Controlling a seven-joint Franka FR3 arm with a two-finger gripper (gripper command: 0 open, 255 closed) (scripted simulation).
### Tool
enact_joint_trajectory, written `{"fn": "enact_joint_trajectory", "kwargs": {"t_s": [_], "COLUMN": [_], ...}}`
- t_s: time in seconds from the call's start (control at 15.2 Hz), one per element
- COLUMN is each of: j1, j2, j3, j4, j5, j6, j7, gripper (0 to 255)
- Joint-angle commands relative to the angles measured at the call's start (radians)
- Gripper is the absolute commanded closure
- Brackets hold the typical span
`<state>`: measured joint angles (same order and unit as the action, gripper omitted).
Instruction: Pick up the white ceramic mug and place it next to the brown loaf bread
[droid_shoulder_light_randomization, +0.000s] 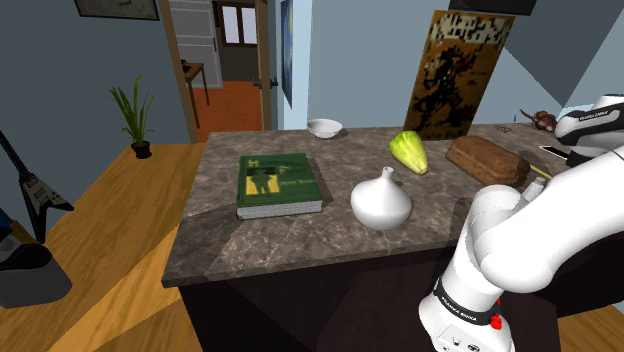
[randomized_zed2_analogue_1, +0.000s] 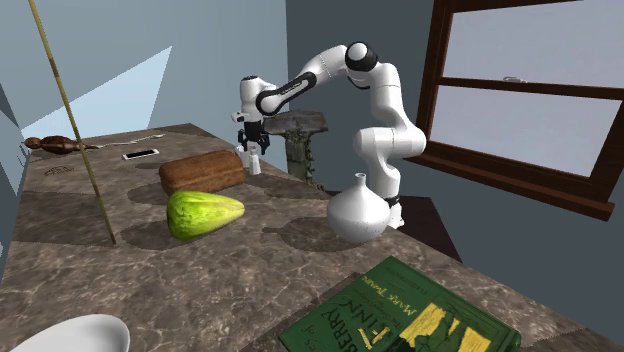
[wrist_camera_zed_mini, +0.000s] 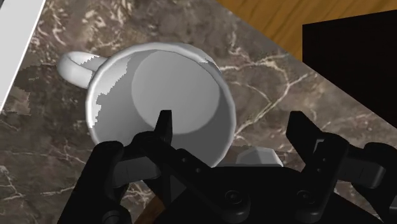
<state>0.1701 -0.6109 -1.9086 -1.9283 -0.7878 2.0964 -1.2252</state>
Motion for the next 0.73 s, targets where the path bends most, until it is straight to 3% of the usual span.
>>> {"fn": "enact_joint_trajectory", "kwargs": {"t_s": [0.0, 0.13, 0.66], "j1": [-0.026, -0.057, -0.057], "j2": [0.026, 0.054, 0.053], "j3": [0.040, 0.085, 0.085], "j4": [0.012, 0.028, 0.028], "j5": [0.034, 0.071, 0.071], "j6": [-0.031, -0.068, -0.068], "j7": [-0.019, -0.039, -0.039], "gripper": [0, 0, 0]}}
